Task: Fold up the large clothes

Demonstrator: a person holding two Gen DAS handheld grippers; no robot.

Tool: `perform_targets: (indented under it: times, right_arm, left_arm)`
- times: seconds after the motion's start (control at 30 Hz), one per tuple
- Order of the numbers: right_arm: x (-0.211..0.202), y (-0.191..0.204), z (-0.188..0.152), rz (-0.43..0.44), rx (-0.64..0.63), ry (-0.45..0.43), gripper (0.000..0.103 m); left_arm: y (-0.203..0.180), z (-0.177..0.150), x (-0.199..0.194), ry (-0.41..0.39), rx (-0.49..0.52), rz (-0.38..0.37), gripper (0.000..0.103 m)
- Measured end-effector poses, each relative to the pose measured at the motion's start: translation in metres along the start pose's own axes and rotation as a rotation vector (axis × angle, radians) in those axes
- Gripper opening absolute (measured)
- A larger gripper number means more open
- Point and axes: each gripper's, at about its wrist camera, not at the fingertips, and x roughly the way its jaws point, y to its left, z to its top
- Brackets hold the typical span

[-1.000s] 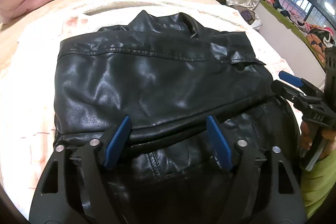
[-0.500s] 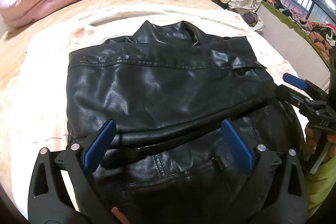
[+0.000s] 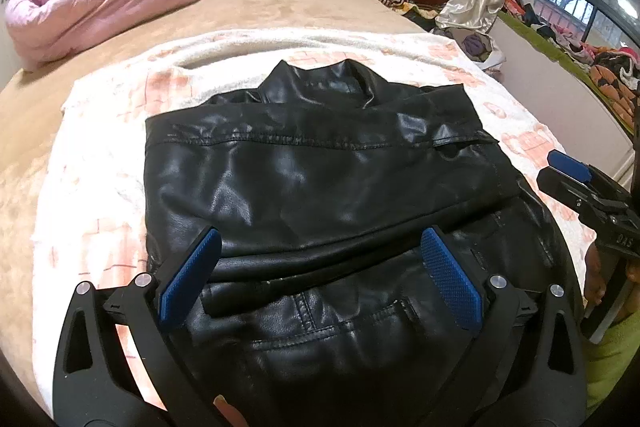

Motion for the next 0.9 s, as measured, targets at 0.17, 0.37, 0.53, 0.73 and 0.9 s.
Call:
perform_targets:
  times: [0.17,0.37,0.53,0.73,0.9]
  right_arm:
    - [-0.015,-0.004,-0.002,-0.001,0.027,-0.025,0.099]
    - [-0.028,-0.006,-0.007,0.000,0.045,-0.026,0.099]
    - [-0.038,-0.006,-0.013,-0.007,0.050,-0.017,0.099]
    - [-0.050,-0.008,-0.021,-0.014,0.045,-0.003,0.099]
    - [-0.058,-0.012,-0.029,-0.022,0.041,0.015,0.099]
  left_arm:
    - [-0.005,0.001,-0.014,-0.033,0.011,0.001,0.093]
    - [-0.011,-0.002,-0.028,-0.058,0.010,-0.024,0.093]
    - [-0.017,-0.003,-0.037,-0.082,0.020,-0.022,0.093]
    - [-0.023,-0.007,-0.049,-0.101,0.021,-0.029,0.093]
    - [-0.029,-0.011,-0.058,-0.120,0.025,-0.021,0.093]
